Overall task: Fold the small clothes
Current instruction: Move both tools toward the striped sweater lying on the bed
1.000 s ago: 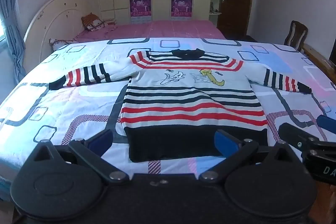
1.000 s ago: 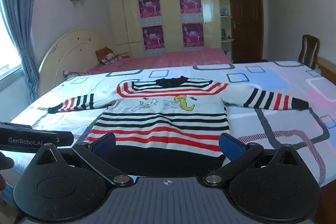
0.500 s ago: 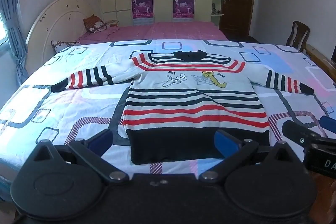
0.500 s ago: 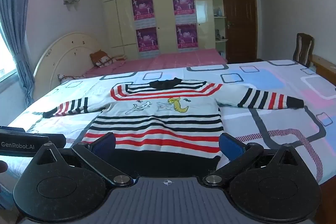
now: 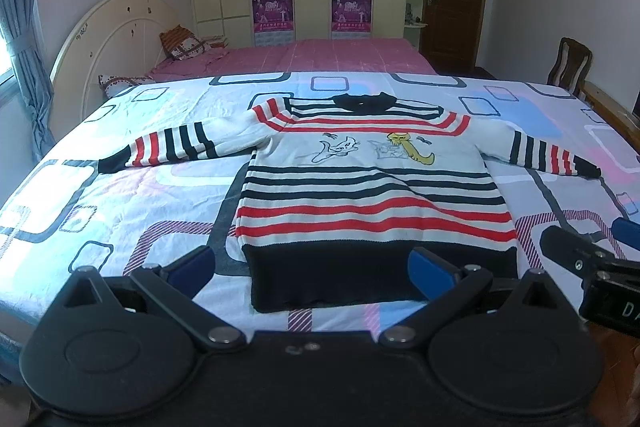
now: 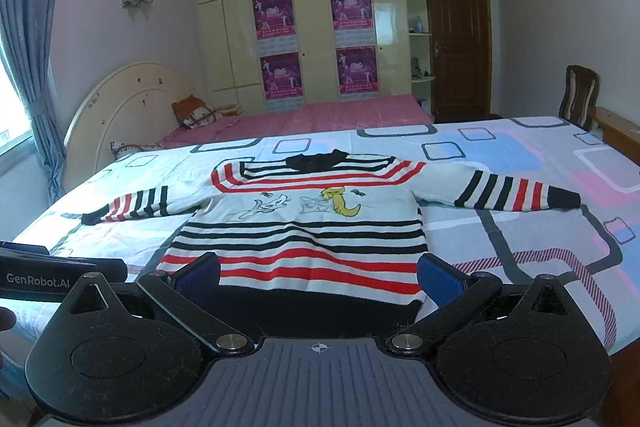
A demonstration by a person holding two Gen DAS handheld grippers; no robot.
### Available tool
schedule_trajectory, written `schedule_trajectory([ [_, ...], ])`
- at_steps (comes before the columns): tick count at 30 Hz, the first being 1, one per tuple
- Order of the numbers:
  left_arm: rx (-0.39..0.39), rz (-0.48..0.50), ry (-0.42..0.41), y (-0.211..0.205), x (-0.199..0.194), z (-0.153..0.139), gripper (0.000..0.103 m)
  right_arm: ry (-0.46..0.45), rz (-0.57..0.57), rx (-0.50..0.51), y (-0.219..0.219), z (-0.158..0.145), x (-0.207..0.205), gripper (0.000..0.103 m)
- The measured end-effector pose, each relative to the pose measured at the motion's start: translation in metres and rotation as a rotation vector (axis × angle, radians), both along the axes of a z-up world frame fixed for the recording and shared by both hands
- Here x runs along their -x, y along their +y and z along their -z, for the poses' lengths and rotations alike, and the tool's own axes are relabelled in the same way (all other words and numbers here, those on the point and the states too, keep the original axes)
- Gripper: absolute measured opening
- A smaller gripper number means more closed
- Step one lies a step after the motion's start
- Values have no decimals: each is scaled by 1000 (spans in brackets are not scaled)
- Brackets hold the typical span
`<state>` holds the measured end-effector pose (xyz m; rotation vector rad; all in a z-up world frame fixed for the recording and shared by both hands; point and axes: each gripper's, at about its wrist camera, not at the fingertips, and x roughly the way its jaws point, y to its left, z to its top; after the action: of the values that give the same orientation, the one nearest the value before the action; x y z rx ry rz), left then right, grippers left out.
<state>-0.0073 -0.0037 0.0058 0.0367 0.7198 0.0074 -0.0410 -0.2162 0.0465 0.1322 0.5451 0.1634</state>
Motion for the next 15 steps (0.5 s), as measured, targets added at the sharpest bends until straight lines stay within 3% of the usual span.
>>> schedule_trajectory([
  [15, 0, -1, 3, 0, 0, 1, 103, -3, 5, 11, -5, 3, -3, 103],
])
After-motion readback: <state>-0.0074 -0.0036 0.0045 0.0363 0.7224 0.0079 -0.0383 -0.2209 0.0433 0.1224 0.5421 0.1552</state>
